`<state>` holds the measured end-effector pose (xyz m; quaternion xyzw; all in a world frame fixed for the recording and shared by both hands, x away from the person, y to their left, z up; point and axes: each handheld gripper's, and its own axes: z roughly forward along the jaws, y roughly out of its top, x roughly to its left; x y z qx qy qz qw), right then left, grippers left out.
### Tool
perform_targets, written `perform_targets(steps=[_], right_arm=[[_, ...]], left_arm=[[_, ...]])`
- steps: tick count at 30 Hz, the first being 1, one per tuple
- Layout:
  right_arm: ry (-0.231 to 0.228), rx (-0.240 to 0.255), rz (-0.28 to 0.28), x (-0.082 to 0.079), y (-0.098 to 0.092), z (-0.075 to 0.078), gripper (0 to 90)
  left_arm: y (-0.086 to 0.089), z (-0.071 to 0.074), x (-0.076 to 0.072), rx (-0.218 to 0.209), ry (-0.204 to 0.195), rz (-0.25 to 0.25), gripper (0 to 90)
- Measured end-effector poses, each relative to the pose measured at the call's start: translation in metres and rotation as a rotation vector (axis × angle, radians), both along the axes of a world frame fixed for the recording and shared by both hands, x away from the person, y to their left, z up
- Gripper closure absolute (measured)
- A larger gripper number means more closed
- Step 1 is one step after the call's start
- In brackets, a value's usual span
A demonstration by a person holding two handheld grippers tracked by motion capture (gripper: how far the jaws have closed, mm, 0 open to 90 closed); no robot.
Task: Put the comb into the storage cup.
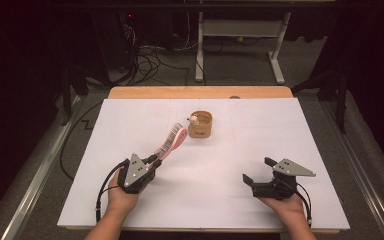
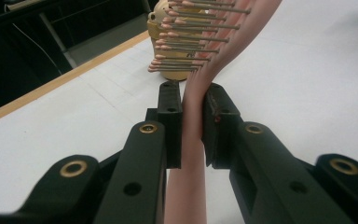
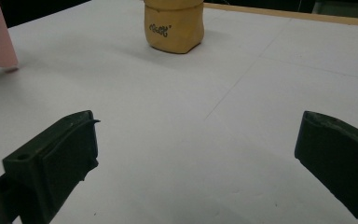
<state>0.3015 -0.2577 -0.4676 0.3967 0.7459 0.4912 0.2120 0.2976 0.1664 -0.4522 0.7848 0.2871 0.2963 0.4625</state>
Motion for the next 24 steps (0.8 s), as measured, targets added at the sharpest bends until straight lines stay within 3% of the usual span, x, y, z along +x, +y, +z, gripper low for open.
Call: perform_targets(steps=[5, 18, 24], right_arm=[[-0.005, 0.009, -0.001, 0.0, 0.001, 0.001, 0.6], [0.003, 0.01, 0.019, -0.001, 0.01, 0.0, 0.6], [0.011, 0.025, 0.042, -0.001, 0.019, 0.0, 0.6]], left_arm=[[-0.002, 0.0, 0.0, -0.026, 0.009, -0.017, 79.7], [-0.007, 0.002, -0.003, -0.01, -0.022, -0.03, 80.5], [-0.008, 0.002, -0.002, -0.005, -0.016, -0.046, 80.8]])
